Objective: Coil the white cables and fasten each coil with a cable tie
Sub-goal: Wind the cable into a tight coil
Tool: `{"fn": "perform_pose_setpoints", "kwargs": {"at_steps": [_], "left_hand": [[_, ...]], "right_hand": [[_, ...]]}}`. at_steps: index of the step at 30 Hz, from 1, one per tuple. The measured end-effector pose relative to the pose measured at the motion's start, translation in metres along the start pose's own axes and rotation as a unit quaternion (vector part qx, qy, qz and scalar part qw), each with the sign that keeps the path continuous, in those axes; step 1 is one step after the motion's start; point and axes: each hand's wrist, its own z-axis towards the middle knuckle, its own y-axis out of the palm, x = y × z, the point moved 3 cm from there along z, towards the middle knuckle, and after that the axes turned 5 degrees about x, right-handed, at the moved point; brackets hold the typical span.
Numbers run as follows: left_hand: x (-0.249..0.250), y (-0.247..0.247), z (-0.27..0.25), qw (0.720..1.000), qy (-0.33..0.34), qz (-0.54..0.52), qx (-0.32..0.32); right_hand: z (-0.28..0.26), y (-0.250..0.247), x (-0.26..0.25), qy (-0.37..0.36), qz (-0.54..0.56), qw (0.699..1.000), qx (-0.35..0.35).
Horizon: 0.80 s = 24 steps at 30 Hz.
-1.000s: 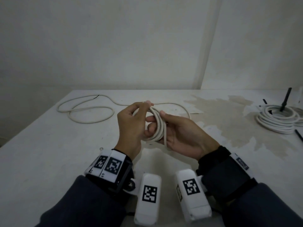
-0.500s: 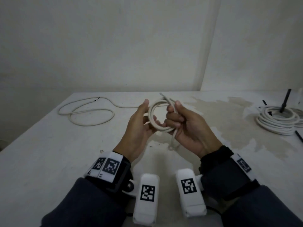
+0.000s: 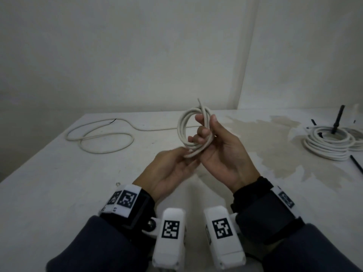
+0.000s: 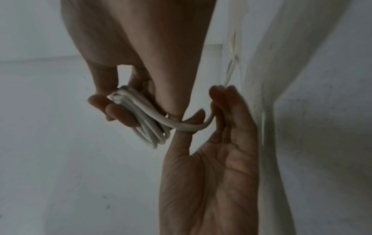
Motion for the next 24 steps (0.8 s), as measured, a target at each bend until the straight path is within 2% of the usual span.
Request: {"fn": "perform_pose_setpoints", "kwargs": {"at_steps": [3, 6, 10, 14, 20, 24], "left_hand": [[0.012, -0.002, 0.003, 0.994, 0.097, -0.036, 0.027], [0.015, -0.002, 0.002, 0.987, 0.152, -0.032, 0.029], [0.015, 0.002, 0.0, 0.985, 0.166, -0.043, 0.007], [0.017, 0.005, -0.002, 0.98, 0.197, -0.017, 0.026], [0.024, 0.008, -0.007, 0.974, 0.222, 0.042, 0.021], [0.03, 0.01, -0.011, 0.964, 0.248, 0.093, -0.007]], "right_hand": [[0.002, -0.004, 0.0, 0.001, 0.014, 1.0, 0.027], [0.005, -0.009, 0.003, 0.019, 0.002, 0.998, 0.054], [0.006, -0.013, 0.001, 0.029, 0.027, 0.996, 0.079], [0.005, -0.014, 0.002, 0.056, 0.034, 0.994, 0.088], [0.004, -0.014, 0.007, 0.095, -0.03, 0.991, 0.086], [0.002, -0.012, 0.006, 0.071, -0.05, 0.993, 0.074]]}}
